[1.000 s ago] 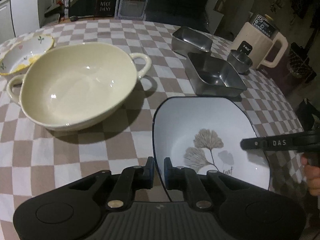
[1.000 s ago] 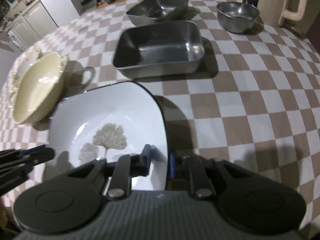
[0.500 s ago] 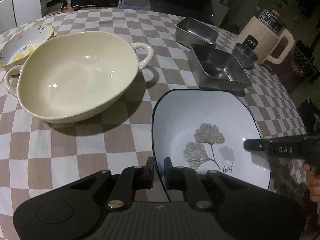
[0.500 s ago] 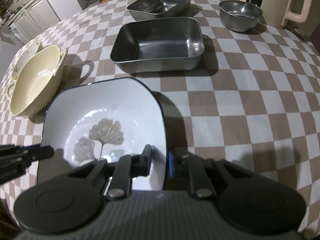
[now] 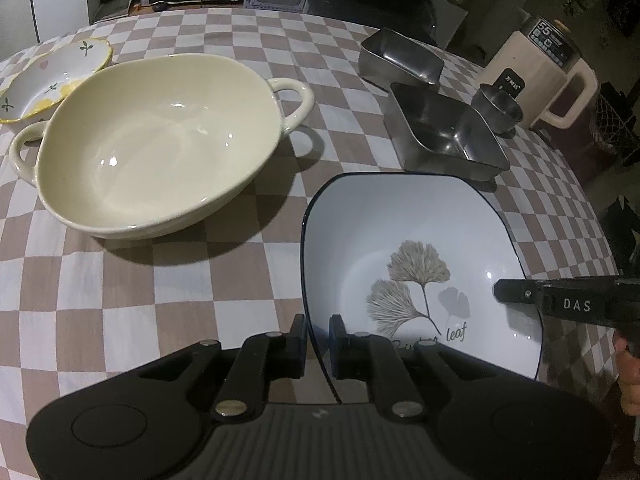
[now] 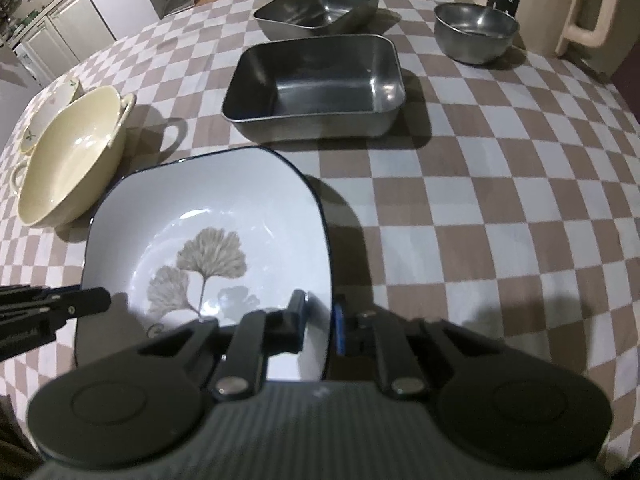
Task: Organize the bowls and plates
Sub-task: 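Lower the white plate beside the cream bowl and open the left tool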
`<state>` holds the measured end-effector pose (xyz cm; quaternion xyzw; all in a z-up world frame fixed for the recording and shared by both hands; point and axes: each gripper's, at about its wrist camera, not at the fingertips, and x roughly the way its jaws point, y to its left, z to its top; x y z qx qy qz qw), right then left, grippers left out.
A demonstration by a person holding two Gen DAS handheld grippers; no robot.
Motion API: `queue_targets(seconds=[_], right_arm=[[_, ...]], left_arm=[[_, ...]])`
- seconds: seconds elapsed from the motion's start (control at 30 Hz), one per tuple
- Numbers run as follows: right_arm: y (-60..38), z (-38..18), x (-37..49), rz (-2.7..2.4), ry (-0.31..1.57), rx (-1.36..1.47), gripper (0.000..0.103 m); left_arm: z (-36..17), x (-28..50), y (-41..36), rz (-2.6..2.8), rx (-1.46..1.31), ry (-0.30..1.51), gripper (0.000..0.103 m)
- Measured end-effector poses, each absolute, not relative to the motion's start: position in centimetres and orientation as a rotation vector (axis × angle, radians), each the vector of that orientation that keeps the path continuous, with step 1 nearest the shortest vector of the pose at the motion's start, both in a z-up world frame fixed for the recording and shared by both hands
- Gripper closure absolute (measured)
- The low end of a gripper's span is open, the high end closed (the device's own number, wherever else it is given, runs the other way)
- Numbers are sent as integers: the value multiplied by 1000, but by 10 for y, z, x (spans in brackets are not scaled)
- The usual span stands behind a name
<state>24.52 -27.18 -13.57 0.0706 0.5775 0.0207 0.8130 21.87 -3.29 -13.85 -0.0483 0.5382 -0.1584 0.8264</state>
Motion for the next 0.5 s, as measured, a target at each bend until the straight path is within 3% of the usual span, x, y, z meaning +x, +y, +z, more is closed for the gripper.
queue_targets(seconds=[0.5], right_arm=[[-273,-135,238,80,1225,127,85]], left_arm=[[-138,223,-34,-319,-107,1127,91]])
